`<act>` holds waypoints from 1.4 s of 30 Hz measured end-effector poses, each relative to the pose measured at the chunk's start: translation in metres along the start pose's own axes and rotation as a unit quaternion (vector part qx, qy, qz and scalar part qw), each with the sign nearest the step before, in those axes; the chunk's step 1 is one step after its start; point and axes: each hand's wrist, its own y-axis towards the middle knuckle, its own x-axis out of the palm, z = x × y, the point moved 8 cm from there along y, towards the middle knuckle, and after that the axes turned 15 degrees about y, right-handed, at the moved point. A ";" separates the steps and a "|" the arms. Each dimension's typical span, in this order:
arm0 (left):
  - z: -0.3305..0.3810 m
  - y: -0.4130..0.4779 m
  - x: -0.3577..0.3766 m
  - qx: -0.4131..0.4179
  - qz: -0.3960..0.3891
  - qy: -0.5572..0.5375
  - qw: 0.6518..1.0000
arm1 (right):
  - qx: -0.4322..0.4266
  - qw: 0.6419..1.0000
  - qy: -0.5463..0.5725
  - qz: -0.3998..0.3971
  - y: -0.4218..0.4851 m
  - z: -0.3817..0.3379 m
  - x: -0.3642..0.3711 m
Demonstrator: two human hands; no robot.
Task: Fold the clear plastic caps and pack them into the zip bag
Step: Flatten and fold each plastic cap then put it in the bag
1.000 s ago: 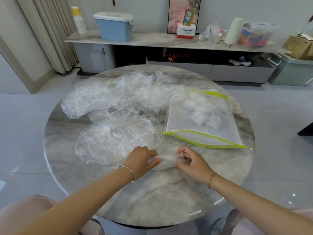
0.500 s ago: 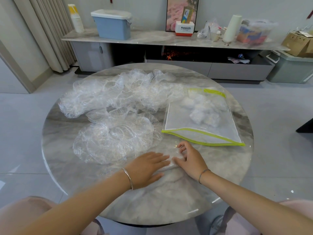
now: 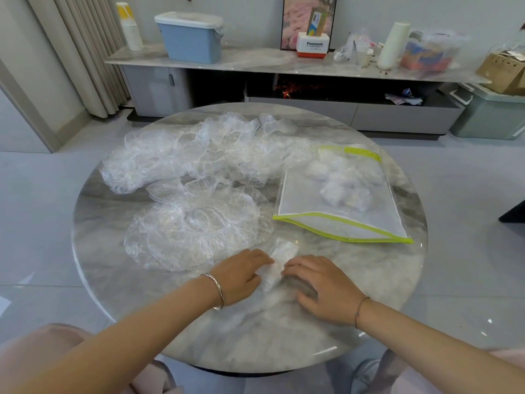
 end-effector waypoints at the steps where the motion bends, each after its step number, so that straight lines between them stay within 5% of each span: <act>1: -0.003 0.000 0.001 -0.010 -0.013 -0.020 1.000 | -0.005 1.000 -0.016 -0.022 -0.001 0.001 0.006; 8: -0.016 -0.002 0.002 -0.057 -0.039 -0.119 0.991 | 0.003 0.997 -0.072 0.013 0.012 0.007 0.006; 13: -0.013 -0.001 -0.005 -0.015 -0.001 -0.074 0.997 | 0.081 0.994 0.061 0.038 0.019 0.018 0.000; 18: -0.016 0.010 -0.010 -0.078 0.086 -0.051 0.992 | 0.220 0.930 0.278 0.099 0.014 0.031 0.000; 25: -0.025 0.017 -0.003 -0.170 0.107 -0.119 0.972 | 0.331 0.899 0.259 0.127 0.009 0.048 -0.001; 32: -0.011 0.024 -0.018 -0.134 0.135 -0.142 0.971 | 0.339 0.837 0.413 0.116 0.012 0.033 -0.008; 42: -0.001 0.036 -0.028 -0.151 0.144 -0.380 0.901 | 0.382 0.707 0.584 0.113 0.005 0.028 -0.017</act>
